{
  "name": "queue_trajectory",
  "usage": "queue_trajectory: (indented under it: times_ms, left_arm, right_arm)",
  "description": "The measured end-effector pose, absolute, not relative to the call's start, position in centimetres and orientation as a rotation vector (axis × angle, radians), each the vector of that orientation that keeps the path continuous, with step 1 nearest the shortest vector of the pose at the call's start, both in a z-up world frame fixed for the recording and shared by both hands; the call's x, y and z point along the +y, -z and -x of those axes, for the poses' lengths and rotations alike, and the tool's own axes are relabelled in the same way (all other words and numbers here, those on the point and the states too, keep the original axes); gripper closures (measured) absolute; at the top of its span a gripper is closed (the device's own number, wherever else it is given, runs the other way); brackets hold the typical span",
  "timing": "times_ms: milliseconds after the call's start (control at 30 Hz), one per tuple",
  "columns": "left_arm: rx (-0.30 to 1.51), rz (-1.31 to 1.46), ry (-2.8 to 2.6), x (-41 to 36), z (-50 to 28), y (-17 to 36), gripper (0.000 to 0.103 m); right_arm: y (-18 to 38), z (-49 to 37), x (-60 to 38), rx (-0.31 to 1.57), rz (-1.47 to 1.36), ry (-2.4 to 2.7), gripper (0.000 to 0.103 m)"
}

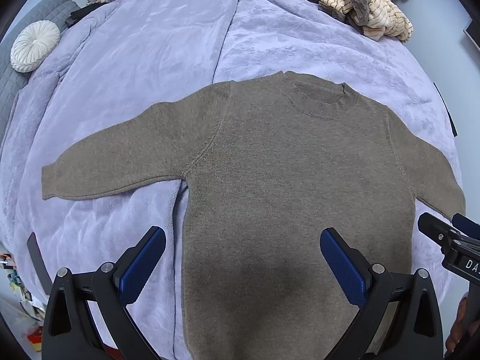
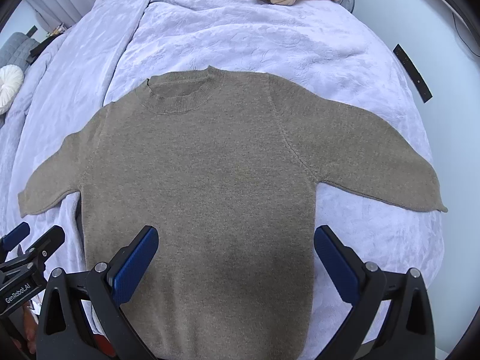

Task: Fold small clothes

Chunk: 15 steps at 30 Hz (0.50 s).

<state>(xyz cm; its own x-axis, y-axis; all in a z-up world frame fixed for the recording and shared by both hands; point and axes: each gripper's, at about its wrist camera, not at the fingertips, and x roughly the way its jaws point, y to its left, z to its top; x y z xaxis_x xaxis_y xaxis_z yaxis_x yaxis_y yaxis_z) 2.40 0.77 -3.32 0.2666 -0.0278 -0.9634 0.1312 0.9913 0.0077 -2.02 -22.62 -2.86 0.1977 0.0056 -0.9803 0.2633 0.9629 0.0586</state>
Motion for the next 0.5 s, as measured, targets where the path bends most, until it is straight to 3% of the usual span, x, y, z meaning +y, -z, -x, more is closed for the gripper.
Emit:
queue_trajectory:
  times_ms: [500]
  left_arm:
    - [1.367,-0.068,0.117,1.7,-3.7,7.4,0.000]
  right_arm:
    - [6.4,0.8,-23.0,1.417,-0.183,0.236,0.000]
